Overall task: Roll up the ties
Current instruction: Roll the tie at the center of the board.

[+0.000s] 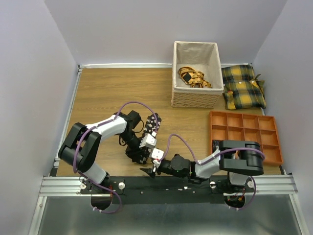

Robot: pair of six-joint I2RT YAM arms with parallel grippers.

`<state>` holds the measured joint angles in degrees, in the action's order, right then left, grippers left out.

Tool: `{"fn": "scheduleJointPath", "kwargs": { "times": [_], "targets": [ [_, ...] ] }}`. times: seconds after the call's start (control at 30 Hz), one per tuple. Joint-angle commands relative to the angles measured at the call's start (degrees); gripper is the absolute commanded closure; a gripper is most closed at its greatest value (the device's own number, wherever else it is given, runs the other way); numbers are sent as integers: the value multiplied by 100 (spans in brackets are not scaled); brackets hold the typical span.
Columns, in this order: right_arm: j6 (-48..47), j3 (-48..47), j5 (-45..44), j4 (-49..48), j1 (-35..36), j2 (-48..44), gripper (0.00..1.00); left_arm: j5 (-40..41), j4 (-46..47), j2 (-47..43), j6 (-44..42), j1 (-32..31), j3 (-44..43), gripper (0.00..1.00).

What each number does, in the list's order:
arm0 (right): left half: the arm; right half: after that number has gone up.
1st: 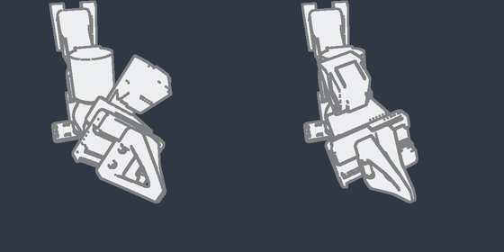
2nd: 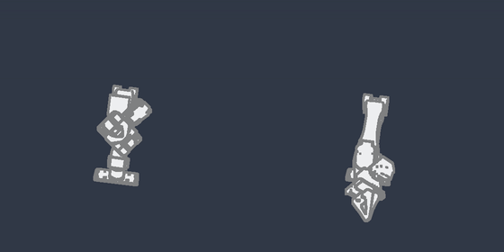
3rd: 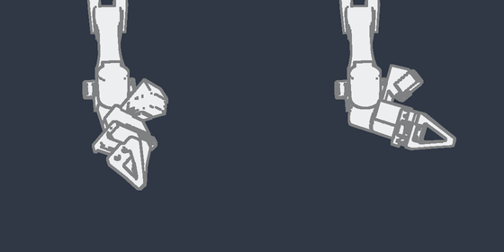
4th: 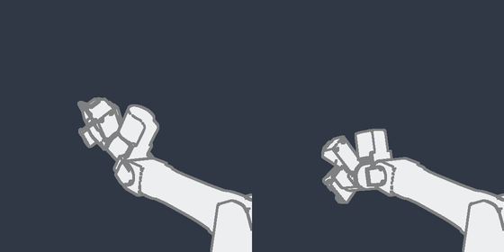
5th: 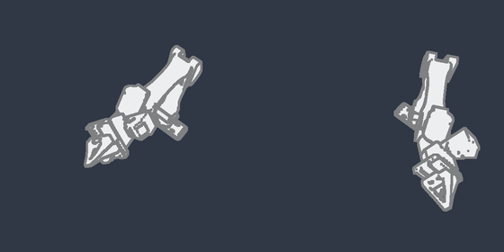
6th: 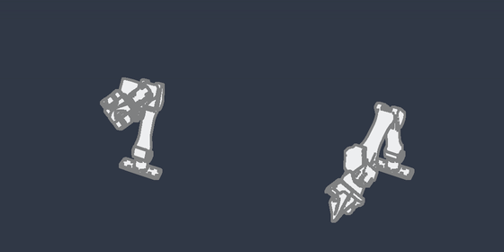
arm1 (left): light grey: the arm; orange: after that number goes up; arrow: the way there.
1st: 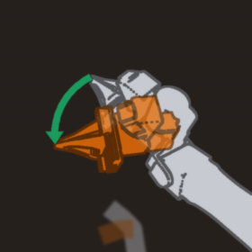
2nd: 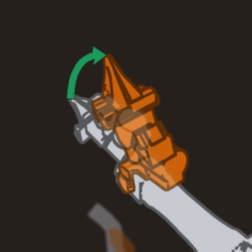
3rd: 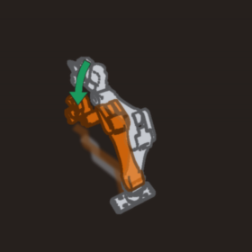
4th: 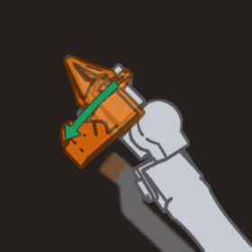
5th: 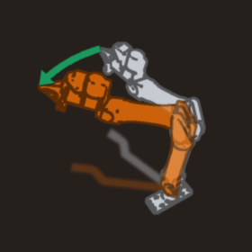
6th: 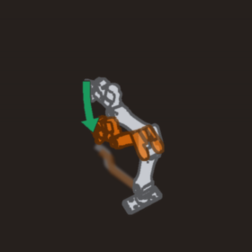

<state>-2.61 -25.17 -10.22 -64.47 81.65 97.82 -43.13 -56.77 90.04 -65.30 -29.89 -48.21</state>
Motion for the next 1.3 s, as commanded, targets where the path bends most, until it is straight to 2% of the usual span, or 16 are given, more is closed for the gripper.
{"fn": "scheduleJointPath", "kwargs": {
  "times": [0.0,0.13,0.57,0.7,0.83,0.9,1.1,1.2,1.27],
  "targets": [
    [-248,-155,-578,-822,44,298,27,-46,-97,84,-123,-8,-57,99],
    [-257,-330,-692,-533,44,545,26,-11,-167,145,-220,-8,-75,99],
    [243,-603,-1061,-462,44,1370,23,-55,-308,225,-414,-8,-207,99],
    [411,-568,-1149,-585,35,1389,23,-116,-326,268,-484,-17,-216,99],
    [542,-683,-1044,-242,-122,1468,24,-99,-369,251,-589,-52,-180,99],
    [481,-613,-790,-426,-263,1512,25,-107,-370,260,-598,-70,-189,99],
    [340,-744,-324,-127,-334,1468,34,-187,-387,251,-554,-96,-277,99],
    [419,-586,-288,-364,-334,1521,43,-108,-466,242,-668,-96,-277,99],
    [420,-682,-323,-164,-342,1503,49,-116,-466,233,-660,-105,-260,99]
  ]
}}
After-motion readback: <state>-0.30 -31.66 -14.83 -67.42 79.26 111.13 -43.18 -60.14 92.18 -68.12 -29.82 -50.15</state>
